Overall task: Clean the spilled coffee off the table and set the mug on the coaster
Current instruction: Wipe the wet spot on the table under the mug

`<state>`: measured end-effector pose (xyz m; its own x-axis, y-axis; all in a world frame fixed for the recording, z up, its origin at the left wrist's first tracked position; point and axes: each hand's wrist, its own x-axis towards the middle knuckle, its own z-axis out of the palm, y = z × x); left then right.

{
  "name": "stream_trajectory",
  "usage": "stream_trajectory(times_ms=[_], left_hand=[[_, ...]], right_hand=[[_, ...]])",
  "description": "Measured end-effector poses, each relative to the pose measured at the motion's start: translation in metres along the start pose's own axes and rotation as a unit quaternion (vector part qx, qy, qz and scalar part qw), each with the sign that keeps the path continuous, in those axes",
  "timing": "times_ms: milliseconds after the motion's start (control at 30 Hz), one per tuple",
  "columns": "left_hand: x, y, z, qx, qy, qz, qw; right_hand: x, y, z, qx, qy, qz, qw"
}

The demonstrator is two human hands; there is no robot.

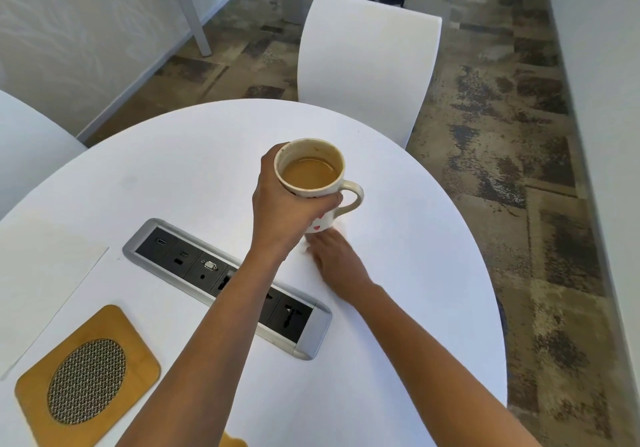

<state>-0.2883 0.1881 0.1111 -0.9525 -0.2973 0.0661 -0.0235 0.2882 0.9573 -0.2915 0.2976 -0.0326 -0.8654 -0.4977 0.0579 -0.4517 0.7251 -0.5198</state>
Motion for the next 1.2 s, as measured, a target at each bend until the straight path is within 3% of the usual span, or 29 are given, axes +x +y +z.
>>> stream_trajectory(times_ms=[100, 167, 400, 567, 767, 933, 1200], left_hand=[[-0.001, 0.000, -0.002, 0.005, -0.003, 0.004, 1.000], [-0.002, 0.001, -0.005, -0.001, 0.002, 0.003, 1.000], [-0.009, 0.004, -0.012, -0.005, 0.002, 0.003, 1.000], [-0.011, 0.007, -0.013, -0.008, 0.006, 0.004, 1.000], [-0.013, 0.010, -0.011, -0.007, 0.004, 0.010, 1.000], [-0.017, 0.011, -0.008, -0.004, -0.005, 0.013, 1.000], [-0.016, 0.009, -0.002, 0.010, -0.004, 0.019, 1.000]], right_hand=[[-0.021, 0.009, -0.001, -0.031, -0.034, -0.063, 0.997], [-0.027, 0.023, -0.012, -0.052, -0.040, -0.056, 0.996], [-0.059, 0.059, -0.042, -0.037, 0.080, 0.177, 0.980], [-0.101, 0.034, -0.024, -0.025, 0.101, 0.228, 0.968], [-0.137, -0.013, 0.000, 0.027, 0.009, 0.111, 0.993], [-0.117, -0.015, -0.005, 0.020, -0.072, -0.003, 0.997], [-0.049, -0.009, 0.007, -0.019, -0.067, -0.094, 0.993]])
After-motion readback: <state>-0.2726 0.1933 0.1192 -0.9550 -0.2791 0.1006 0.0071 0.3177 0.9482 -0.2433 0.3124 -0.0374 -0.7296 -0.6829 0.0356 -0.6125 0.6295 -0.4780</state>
